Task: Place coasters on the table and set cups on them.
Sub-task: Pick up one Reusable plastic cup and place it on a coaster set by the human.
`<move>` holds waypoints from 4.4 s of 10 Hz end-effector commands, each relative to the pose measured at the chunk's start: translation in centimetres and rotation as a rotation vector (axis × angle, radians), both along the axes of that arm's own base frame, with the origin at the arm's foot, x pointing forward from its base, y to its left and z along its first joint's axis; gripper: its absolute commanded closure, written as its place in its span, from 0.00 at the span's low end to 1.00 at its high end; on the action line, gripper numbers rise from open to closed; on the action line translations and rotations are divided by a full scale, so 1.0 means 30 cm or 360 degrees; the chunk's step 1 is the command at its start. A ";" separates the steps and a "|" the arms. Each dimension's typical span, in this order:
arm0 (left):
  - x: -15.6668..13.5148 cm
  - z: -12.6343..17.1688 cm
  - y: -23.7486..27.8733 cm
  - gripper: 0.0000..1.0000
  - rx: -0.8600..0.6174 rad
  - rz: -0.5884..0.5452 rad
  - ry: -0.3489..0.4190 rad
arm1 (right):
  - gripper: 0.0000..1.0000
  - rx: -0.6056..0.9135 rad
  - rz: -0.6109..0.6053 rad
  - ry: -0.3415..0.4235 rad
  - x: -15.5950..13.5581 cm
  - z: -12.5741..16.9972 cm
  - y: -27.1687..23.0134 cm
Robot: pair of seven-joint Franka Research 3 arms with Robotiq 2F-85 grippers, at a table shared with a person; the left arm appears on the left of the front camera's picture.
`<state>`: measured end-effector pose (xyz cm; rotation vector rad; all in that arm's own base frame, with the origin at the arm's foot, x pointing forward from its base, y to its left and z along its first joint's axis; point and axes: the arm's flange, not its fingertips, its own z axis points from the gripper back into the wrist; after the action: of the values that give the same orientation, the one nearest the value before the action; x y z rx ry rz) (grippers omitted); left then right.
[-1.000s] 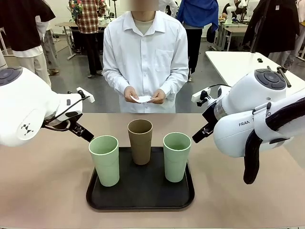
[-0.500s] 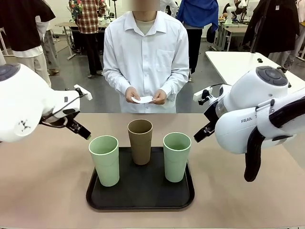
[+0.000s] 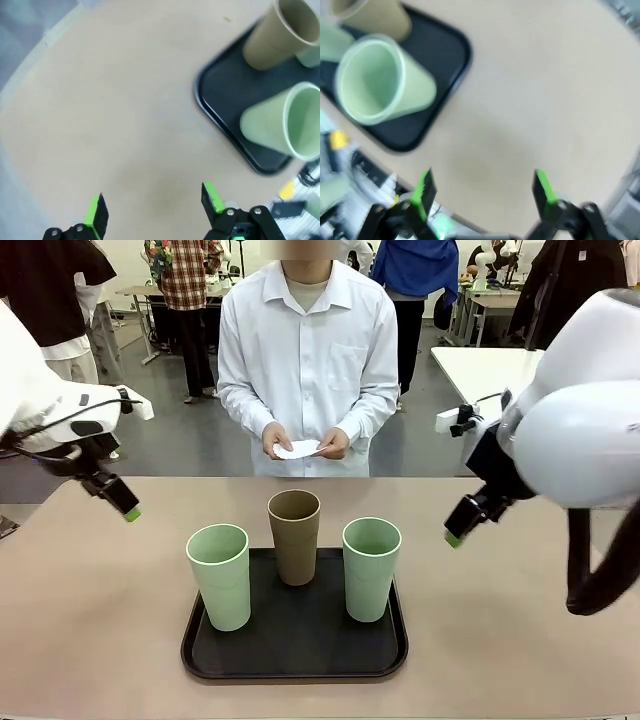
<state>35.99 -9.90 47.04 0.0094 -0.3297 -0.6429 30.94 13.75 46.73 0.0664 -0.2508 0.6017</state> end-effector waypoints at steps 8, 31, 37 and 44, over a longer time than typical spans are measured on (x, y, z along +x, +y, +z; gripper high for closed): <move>-0.064 0.049 0.089 0.00 -0.0778 0.0033 0.0152 | 0.00 0.0842 -0.0161 0.0287 -0.109 0.026 -0.181; -0.109 -0.225 0.774 0.00 -0.1757 0.0750 0.0782 | 0.00 0.1726 -0.0619 0.0821 -0.110 -0.286 -0.831; -0.109 -0.225 0.774 0.00 -0.1757 0.0750 0.0782 | 0.00 0.1726 -0.0619 0.0821 -0.110 -0.286 -0.831; -0.109 -0.225 0.774 0.00 -0.1757 0.0750 0.0782 | 0.00 0.1726 -0.0619 0.0821 -0.110 -0.286 -0.831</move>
<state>32.73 13.16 40.25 -1.0699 -0.1510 0.0671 27.27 -11.17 38.23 1.1798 -0.0463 0.0069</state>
